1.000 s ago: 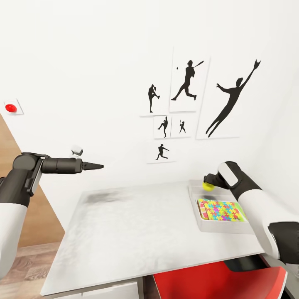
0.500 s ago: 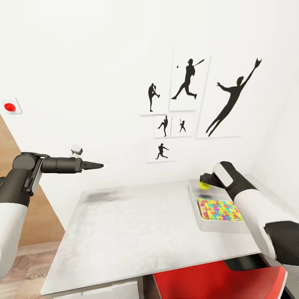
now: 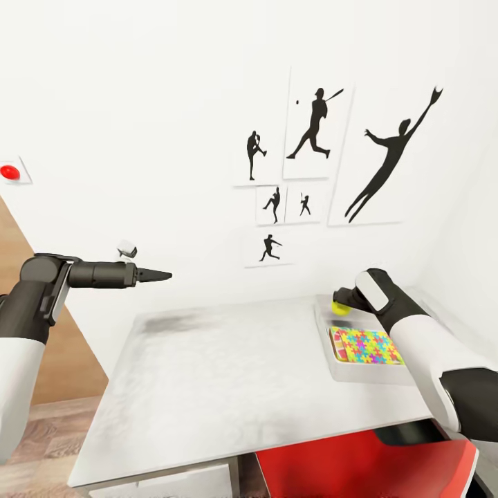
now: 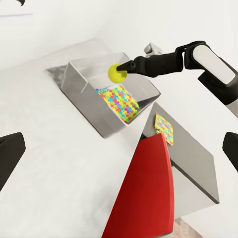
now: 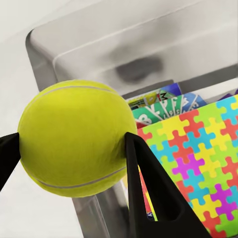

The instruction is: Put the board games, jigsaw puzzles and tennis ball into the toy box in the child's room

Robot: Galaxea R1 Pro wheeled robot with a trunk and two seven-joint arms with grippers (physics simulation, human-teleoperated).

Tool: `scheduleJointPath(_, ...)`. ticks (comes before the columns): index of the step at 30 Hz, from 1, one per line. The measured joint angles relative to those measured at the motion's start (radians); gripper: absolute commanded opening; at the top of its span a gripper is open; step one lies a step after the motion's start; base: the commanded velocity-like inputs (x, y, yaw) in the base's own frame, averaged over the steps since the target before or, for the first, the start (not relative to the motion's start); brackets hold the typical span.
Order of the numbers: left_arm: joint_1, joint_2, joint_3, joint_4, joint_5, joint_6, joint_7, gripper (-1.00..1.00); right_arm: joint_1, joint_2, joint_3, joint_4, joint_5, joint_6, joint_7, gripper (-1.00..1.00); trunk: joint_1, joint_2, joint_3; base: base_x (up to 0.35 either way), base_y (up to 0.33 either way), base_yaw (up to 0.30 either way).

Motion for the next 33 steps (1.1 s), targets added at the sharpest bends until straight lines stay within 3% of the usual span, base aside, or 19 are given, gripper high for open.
scheduleJointPath(15, -0.012, 0.001, 0.000, 0.000, 0.000, 0.000, 0.000, 1.00, -0.005, 0.000, 0.000, -0.001, 0.002, -0.005, -0.001, -1.00, 0.000, 0.000, -0.024, 0.000, 0.000, 0.000)
scheduleJointPath(21, -0.012, 0.000, 0.000, 0.000, 0.000, 0.000, 0.000, 1.00, -0.005, 0.000, 0.002, 0.000, 0.003, -0.072, -0.001, -1.00, 0.000, 0.000, -0.034, 0.000, 0.000, 0.000)
scheduleJointPath(33, -0.021, 0.000, 0.000, 0.000, -0.001, 0.000, 0.000, 1.00, -0.012, 0.001, 0.001, -0.001, 0.003, -0.090, -0.001, -1.00, 0.000, 0.000, -0.054, 0.000, 0.000, 0.000)
